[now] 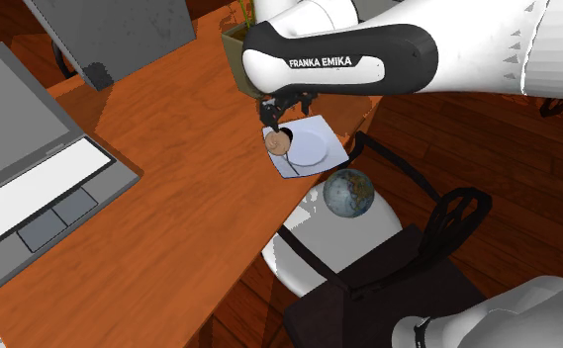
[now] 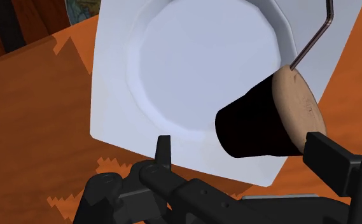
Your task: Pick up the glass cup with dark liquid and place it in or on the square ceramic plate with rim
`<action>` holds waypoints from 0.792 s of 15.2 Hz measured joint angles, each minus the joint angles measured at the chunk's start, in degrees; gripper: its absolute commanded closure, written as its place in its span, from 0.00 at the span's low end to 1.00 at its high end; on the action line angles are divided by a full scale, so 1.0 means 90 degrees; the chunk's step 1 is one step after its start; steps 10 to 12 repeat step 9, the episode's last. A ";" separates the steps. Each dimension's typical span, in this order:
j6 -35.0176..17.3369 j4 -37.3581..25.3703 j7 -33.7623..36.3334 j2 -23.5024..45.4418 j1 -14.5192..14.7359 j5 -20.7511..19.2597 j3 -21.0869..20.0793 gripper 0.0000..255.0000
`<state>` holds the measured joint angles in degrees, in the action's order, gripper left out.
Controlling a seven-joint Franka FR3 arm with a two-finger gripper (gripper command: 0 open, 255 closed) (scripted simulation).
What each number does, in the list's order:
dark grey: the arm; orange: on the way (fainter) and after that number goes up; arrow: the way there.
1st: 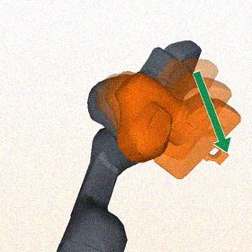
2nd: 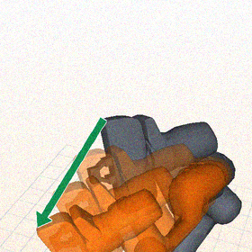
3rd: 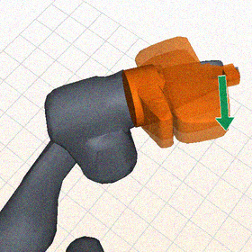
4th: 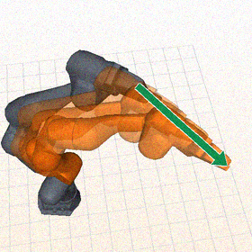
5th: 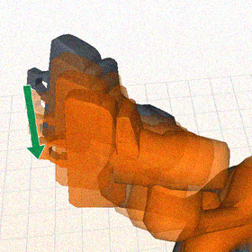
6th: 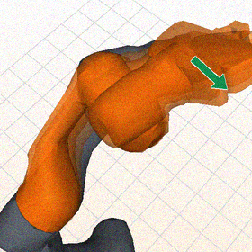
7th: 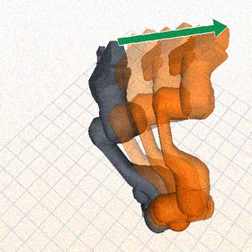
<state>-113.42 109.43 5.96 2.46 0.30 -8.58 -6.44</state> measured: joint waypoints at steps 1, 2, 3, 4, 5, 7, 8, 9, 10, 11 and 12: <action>0.0060 -0.0053 -0.0004 0.0021 0.0003 0.0003 -0.0006 1.00; 0.0125 -0.0090 -0.0006 0.0024 0.0009 0.0010 -0.0015 1.00; 0.0183 -0.0133 -0.0018 0.0024 0.0010 0.0017 -0.0020 1.00; 0.0253 -0.0189 -0.0027 0.0011 0.0009 0.0022 -0.0023 1.00; 0.0322 -0.0234 -0.0043 -0.0024 0.0001 0.0024 -0.0019 1.00; 0.0500 -0.0322 -0.0066 -0.0012 -0.0017 0.0022 -0.0001 1.00; 0.0584 -0.0376 -0.0074 0.0007 -0.0019 0.0023 0.0002 1.00; 0.0677 -0.0451 -0.0088 0.0013 -0.0021 0.0026 0.0003 1.00; 0.0677 -0.0451 -0.0088 0.0013 -0.0021 0.0026 0.0003 1.00; 0.0677 -0.0451 -0.0088 0.0013 -0.0021 0.0026 0.0003 1.00; 0.0677 -0.0451 -0.0088 0.0013 -0.0021 0.0026 0.0003 1.00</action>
